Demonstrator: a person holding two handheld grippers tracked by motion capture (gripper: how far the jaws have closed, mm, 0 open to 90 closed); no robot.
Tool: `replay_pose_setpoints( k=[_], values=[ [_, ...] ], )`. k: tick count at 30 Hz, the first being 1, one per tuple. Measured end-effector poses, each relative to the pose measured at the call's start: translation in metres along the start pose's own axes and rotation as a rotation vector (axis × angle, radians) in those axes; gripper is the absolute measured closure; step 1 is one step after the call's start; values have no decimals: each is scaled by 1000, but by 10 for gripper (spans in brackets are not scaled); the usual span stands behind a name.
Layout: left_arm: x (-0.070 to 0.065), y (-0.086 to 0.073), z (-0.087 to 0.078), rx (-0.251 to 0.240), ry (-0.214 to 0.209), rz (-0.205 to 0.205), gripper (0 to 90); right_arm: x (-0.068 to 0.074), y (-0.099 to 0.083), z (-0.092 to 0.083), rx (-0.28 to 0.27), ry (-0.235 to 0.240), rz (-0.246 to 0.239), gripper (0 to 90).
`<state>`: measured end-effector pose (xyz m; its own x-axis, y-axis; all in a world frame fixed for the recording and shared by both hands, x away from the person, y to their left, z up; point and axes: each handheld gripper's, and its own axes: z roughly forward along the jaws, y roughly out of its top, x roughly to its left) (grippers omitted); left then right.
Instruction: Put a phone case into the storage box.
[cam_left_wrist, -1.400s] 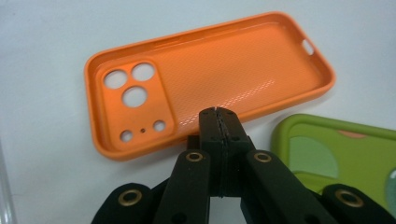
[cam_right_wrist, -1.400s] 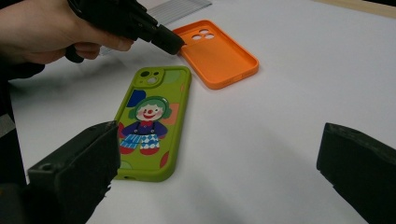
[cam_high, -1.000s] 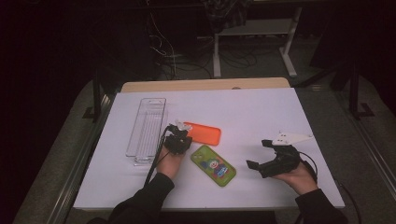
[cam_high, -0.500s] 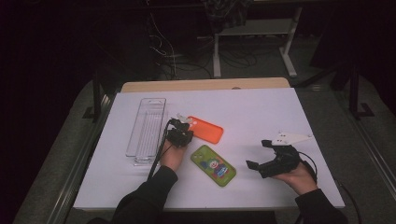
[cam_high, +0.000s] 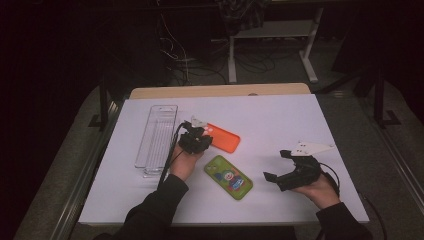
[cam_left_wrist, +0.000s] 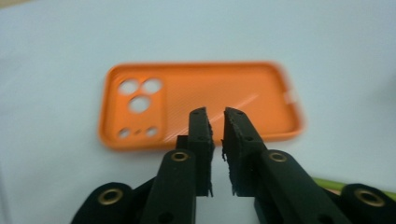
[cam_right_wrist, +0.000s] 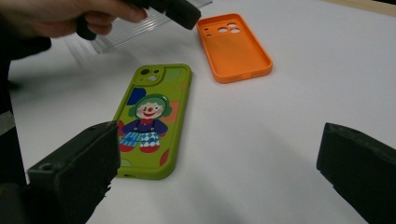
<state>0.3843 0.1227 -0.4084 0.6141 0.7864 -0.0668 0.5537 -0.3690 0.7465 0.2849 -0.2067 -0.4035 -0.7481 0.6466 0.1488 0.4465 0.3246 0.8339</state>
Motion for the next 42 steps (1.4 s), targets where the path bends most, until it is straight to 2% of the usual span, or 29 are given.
replay_pose_setpoints(
  k=[1,2,3,4,5,6,8,9,10,11,12,13,14,18,19,21,25,28,31,36,38,39,42],
  values=[
    [0,0,0,0,0,0,786,0,0,0,0,0,0,0],
    [0,2,-4,1,-19,6,770,0,0,0,0,-1,0,0],
    [1,5,-12,-17,-63,30,756,0,0,0,0,-1,0,0],
    [1,6,-15,-7,-83,22,739,0,0,0,1,-3,1,0],
    [1,6,-15,-7,-83,22,714,0,0,0,2,-3,3,0],
    [4,7,-22,-14,-139,22,692,0,0,1,2,-4,2,0],
    [5,8,-25,-14,-151,33,650,0,0,1,3,-4,2,0],
    [7,8,-29,-15,-155,54,630,0,0,1,4,-4,2,0],
    [10,8,-36,-38,-185,84,609,0,0,1,5,-5,0,0],
    [10,8,-36,-38,-185,84,591,0,0,1,5,-5,0,0],
    [12,7,-41,-52,-208,75,591,0,0,1,5,-5,0,0],
    [16,6,-45,-64,-236,87,542,0,0,1,5,-3,-1,0],
    [16,6,-45,-64,-236,87,525,0,0,1,5,-3,-1,0],
    [24,0,-57,-76,-288,118,463,0,0,2,9,-1,1,2],
    [26,-2,-59,-79,-292,136,420,0,0,2,11,-3,-1,3],
    [29,-6,-65,-82,-308,154,405,0,0,2,12,-3,2,2],
    [36,-13,-75,-92,-324,180,303,0,0,2,13,-6,1,2],
    [41,-20,-82,-104,-339,186,263,0,0,2,14,-6,-1,2],
    [46,-27,-87,-121,-342,187,176,1,-1,3,21,-12,-5,2],
    [50,-38,-97,-145,-353,188,114,2,-1,4,35,-16,-6,2],
    [50,-41,-102,-154,-350,203,52,2,-1,6,44,-21,8,0],
    [52,-42,-105,-154,-345,223,52,2,-1,6,44,-21,8,0],
    [56,-48,-110,-172,-353,205,21,2,-1,7,58,-26,22,0]
  ],
)
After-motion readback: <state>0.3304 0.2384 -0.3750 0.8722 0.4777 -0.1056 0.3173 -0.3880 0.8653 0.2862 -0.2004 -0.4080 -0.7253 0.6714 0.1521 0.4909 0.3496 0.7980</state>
